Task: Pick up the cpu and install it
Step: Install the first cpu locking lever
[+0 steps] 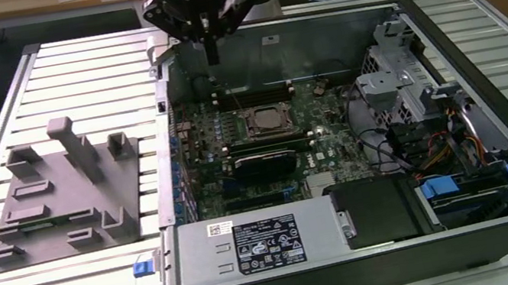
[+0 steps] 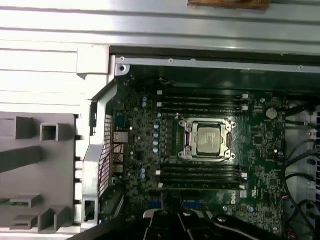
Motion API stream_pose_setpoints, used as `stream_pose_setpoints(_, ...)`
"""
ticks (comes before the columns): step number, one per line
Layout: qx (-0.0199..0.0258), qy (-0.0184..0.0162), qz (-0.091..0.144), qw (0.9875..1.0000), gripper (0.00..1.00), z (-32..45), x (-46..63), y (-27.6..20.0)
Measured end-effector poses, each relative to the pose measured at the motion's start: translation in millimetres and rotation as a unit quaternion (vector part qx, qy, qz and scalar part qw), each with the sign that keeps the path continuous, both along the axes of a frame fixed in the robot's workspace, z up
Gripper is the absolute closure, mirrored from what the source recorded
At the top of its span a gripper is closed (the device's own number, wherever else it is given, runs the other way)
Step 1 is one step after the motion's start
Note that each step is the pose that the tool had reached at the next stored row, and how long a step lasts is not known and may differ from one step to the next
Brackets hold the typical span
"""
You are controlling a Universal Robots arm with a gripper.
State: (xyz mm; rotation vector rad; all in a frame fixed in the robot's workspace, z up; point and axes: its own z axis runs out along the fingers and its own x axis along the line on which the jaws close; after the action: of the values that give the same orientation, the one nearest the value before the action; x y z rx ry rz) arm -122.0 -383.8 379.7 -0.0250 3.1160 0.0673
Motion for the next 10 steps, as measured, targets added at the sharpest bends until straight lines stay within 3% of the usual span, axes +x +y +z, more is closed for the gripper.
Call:
stream_pose_setpoints(6,0.0000,0.0000,0.000,1.0000,0.89,-9.4,0.0,1.3)
stream_pose_setpoints(10,-0.0003,0.0000,0.000,1.0000,0.89,-11.7,0.0,1.4)
